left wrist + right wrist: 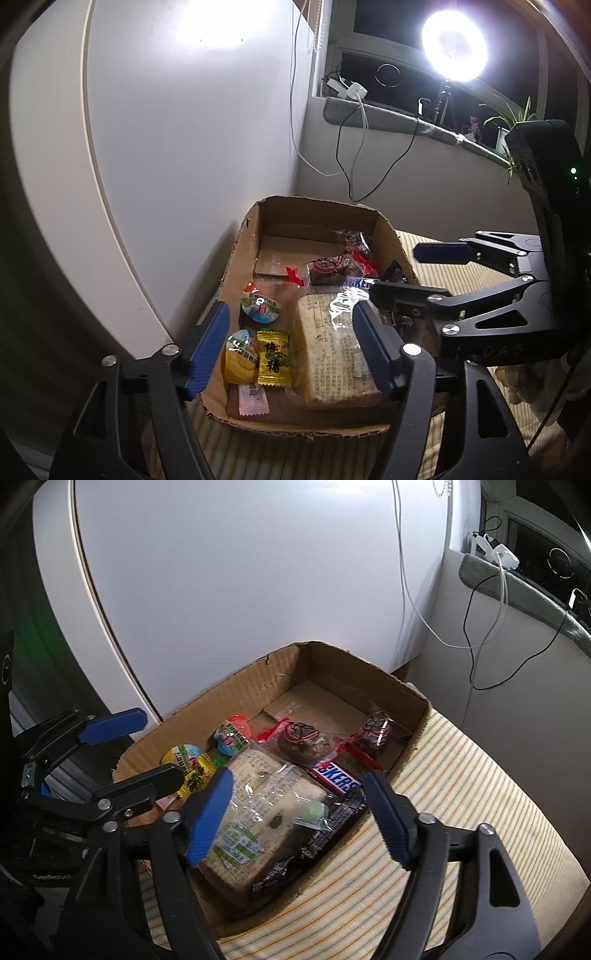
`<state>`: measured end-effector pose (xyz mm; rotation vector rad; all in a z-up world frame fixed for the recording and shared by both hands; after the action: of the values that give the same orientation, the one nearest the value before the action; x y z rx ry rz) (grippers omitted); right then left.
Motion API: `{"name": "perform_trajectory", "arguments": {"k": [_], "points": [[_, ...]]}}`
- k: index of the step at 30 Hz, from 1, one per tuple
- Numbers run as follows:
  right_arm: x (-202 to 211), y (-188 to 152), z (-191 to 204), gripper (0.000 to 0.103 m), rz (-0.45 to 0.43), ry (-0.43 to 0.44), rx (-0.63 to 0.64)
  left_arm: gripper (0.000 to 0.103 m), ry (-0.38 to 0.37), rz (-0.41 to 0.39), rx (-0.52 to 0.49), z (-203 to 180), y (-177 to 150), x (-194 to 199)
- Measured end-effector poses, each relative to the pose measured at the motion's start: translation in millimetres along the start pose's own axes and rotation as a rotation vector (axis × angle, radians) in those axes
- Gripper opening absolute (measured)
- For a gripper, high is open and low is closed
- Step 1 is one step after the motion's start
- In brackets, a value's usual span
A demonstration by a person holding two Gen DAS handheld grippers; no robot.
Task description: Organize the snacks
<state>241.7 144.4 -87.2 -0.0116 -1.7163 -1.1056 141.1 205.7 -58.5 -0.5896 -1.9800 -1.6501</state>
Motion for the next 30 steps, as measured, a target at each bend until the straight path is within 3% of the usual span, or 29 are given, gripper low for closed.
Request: {"name": "perform_trajectory", "arguments": {"k": [7,19,23,30], "points": [[11,-2,-13,0.086,-0.019,-0.028,-0.036,0.078,0.025,-0.010,-0.001,-2,-2,8],[47,-11,-29,0.087,-0.088,-0.102,-0.077,0.078,0.048,-0.034,-0.005,-11,-4,27],[63,-16,-35,0.097,-0.123,-0.131,-0.108,0.081,0.057,-0.046,-0.005,-15,-3,34],[86,-26,-50,0.102,-0.164,-0.171,-0.176,0.081,0.050,-0.055,-0.009,-23,-6,43]]}}
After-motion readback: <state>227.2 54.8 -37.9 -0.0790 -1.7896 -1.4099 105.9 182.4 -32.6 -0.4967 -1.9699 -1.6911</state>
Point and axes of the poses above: each gripper's, at about its wrist camera, not at the fingertips, and x roughly against the way its jaws point, z to its left, y to its top, the point moved 10 cm from there along -x, roughly the way its jaws point, and after that the axes turned 8 degrees about -y, right-handed, at the moved point
